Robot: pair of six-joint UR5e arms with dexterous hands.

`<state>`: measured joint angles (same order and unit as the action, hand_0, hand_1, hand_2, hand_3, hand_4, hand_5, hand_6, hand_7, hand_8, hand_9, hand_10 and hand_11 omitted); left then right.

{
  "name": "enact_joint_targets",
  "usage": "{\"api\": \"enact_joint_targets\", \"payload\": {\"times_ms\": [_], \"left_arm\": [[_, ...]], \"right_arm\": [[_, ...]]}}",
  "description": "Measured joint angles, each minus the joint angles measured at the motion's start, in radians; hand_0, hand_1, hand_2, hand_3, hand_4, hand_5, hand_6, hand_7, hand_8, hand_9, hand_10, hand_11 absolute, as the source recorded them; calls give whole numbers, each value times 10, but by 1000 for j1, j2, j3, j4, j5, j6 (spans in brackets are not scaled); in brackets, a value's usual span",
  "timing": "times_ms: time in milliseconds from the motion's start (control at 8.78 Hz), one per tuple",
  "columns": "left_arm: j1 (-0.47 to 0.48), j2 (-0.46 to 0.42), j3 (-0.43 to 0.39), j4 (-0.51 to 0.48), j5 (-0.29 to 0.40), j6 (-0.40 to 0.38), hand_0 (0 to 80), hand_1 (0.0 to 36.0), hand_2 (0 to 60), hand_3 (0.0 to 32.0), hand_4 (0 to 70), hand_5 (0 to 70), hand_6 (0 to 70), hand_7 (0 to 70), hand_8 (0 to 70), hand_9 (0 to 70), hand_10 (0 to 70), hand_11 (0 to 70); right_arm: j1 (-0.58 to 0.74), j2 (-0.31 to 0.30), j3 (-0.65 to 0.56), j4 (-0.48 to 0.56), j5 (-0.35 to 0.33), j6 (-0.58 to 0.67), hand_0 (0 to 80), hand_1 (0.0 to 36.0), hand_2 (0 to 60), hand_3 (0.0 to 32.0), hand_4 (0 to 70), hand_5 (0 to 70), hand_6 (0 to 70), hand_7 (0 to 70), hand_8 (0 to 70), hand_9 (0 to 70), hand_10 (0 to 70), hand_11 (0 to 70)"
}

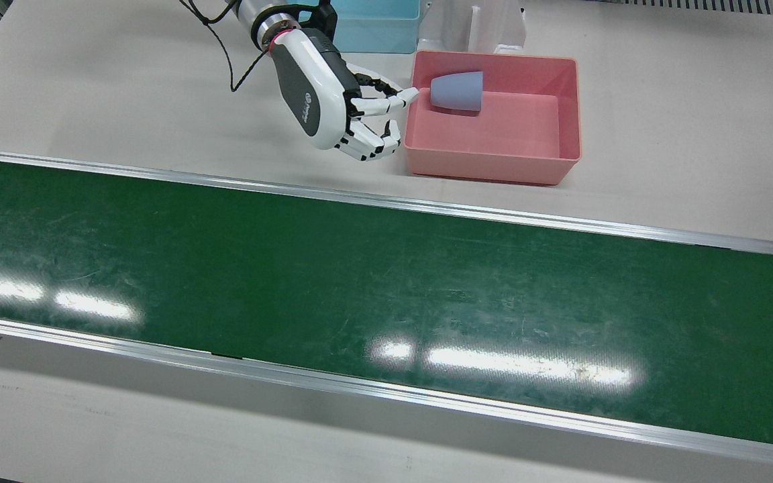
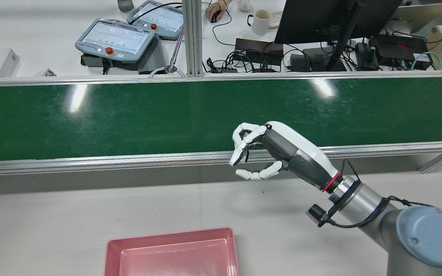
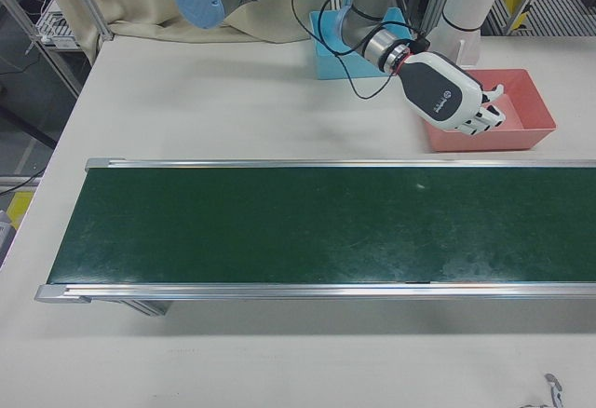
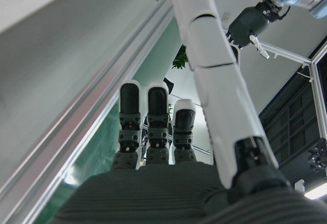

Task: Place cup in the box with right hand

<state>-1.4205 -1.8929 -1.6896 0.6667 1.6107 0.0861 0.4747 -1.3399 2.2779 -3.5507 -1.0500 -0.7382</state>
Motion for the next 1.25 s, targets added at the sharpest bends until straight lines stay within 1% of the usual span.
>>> {"api": "enact_joint_targets", "payload": {"times_ms": [114, 228, 342, 569, 683, 797, 911, 1025, 1252], "left_arm": [[0, 0, 0, 0, 0, 0, 0, 0, 0, 0, 0, 0, 0, 0, 0, 0, 0, 0], [0, 0, 1, -1, 0, 0, 0, 0, 0, 0, 0, 0, 0, 0, 0, 0, 0, 0], [0, 0, 1, -1, 0, 0, 0, 0, 0, 0, 0, 0, 0, 0, 0, 0, 0, 0], [0, 0, 1, 0, 0, 0, 0, 0, 0, 0, 0, 0, 0, 0, 0, 0, 0, 0], [0, 0, 1, 0, 0, 0, 0, 0, 0, 0, 0, 0, 0, 0, 0, 0, 0, 0], [0, 0, 1, 0, 0, 0, 0, 0, 0, 0, 0, 0, 0, 0, 0, 0, 0, 0], [0, 0, 1, 0, 0, 0, 0, 0, 0, 0, 0, 0, 0, 0, 0, 0, 0, 0], [0, 0, 1, -1, 0, 0, 0, 0, 0, 0, 0, 0, 0, 0, 0, 0, 0, 0], [0, 0, 1, 0, 0, 0, 0, 0, 0, 0, 0, 0, 0, 0, 0, 0, 0, 0]], "right_arm": [[93, -24, -2, 0, -16, 74, 716, 360, 600, 0, 700, 145, 297, 700, 417, 632, 410, 588], [169, -38, -15, 2, -19, 132, 659, 360, 600, 0, 700, 143, 294, 700, 417, 633, 413, 592], [239, -45, -56, 7, -19, 201, 623, 358, 600, 0, 700, 140, 292, 700, 421, 639, 413, 591], [348, -49, -179, 25, -21, 362, 597, 352, 600, 0, 700, 132, 301, 700, 425, 644, 413, 588], [412, -49, -236, 56, -24, 409, 588, 343, 600, 0, 700, 132, 305, 700, 434, 655, 427, 608], [476, -50, -287, 87, -27, 430, 577, 327, 600, 0, 700, 130, 306, 700, 442, 668, 436, 619], [537, -50, -336, 107, -35, 437, 582, 325, 600, 0, 700, 128, 300, 700, 436, 660, 419, 595], [593, -49, -386, 124, -43, 438, 584, 320, 600, 0, 700, 127, 300, 700, 434, 657, 413, 586], [683, -48, -468, 147, -53, 437, 586, 314, 600, 0, 700, 127, 304, 700, 444, 674, 418, 593]]}}
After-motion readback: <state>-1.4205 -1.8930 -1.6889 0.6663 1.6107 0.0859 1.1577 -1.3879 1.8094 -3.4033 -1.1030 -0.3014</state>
